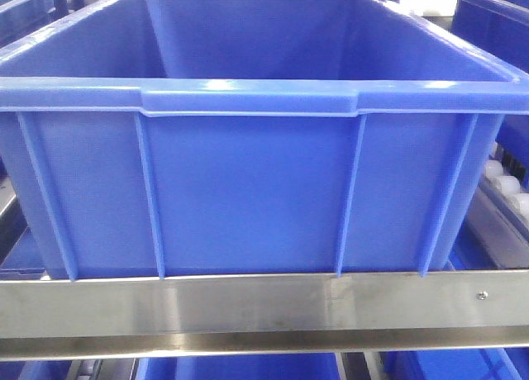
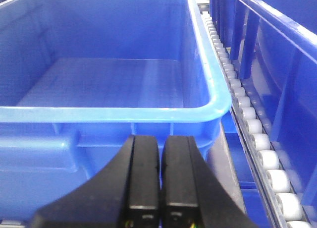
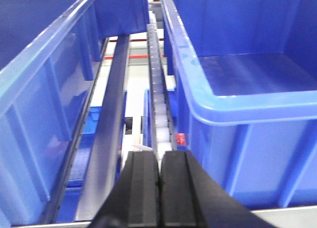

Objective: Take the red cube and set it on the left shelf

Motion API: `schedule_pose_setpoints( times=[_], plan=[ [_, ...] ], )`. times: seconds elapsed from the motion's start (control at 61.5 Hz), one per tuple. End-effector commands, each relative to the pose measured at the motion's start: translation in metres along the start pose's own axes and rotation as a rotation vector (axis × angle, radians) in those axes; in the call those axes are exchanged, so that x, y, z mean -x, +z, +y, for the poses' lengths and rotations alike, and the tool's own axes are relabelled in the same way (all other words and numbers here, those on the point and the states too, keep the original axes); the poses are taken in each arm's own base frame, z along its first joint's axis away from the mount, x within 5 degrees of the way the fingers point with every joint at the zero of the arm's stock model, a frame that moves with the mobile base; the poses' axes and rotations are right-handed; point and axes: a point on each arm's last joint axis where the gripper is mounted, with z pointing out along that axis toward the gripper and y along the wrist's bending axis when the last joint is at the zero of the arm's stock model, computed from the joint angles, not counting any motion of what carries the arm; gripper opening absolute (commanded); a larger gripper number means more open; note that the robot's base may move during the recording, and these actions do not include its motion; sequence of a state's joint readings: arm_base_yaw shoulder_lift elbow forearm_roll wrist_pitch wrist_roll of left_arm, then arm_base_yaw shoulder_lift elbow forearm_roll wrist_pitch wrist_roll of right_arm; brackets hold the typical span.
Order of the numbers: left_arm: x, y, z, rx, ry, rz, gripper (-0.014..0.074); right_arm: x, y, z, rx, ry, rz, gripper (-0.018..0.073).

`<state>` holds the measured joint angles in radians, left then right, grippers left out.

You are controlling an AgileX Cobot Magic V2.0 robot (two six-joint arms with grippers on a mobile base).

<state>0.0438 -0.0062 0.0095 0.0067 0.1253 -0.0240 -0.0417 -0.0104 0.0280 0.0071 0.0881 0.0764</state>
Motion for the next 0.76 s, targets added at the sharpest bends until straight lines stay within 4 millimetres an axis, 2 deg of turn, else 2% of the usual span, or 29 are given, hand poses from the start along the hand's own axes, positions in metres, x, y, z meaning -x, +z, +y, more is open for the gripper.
schedule_pose_setpoints(
  times=[0.0, 0.748],
  plan=[
    [0.0009, -0.0003, 0.0, 0.0, -0.008, -0.08, 0.0102, 0.0146, -0.0031, 0.0013, 0.011, -0.011, -0.13, 0.0049],
    [0.0009, -0.0003, 0.0, 0.0, -0.008, -0.08, 0.0102, 0.0146, -0.0031, 0.0013, 0.011, -0.011, -0.13, 0.0049]
  ],
)
